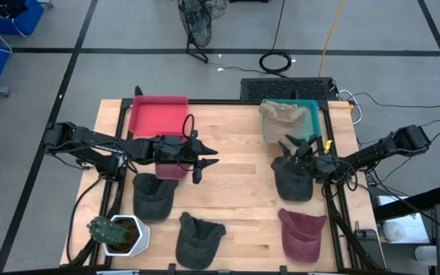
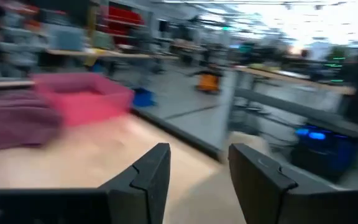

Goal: Pick & Place hat
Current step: Put the brown cap into the green bin

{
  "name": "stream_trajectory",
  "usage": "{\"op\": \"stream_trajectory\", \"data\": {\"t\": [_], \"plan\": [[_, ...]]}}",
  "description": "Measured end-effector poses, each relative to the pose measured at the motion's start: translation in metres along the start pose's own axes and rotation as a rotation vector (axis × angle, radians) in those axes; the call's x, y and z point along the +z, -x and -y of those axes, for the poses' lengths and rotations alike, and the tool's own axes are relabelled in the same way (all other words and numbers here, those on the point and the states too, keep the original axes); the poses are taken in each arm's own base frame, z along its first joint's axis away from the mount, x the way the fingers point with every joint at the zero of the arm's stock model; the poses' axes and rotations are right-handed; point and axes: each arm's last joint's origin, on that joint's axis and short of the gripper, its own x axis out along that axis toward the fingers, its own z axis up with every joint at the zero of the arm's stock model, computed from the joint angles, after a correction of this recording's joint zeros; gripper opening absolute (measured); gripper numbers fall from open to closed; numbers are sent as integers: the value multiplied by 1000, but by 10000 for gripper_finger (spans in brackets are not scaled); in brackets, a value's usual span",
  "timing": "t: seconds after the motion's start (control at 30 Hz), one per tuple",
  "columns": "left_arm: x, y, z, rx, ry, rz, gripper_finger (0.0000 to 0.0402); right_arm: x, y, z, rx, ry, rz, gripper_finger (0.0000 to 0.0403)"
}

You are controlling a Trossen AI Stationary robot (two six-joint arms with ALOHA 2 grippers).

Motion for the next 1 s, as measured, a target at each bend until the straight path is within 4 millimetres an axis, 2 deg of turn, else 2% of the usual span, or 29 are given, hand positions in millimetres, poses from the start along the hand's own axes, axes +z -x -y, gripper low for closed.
{"op": "stream_trajectory", "data": {"t": [0.13,0.27,0.5,0.63,0.83,1.0], "plan": [[0,0,0,0,0,1,134,0,0,-4,30,23,-17,143],[0,0,0,0,0,2,134,15,-6,-13,52,-50,-24,133],[1,0,0,-1,0,6,134,23,-24,-17,-2,-30,-188,111],[1,0,0,0,-1,6,134,21,-36,-8,-23,-55,-285,97],[0,0,0,-1,-2,1,134,3,-49,16,-125,-73,-447,89],[0,0,0,-1,-2,1,134,0,-57,30,-197,-56,-482,89]]}}
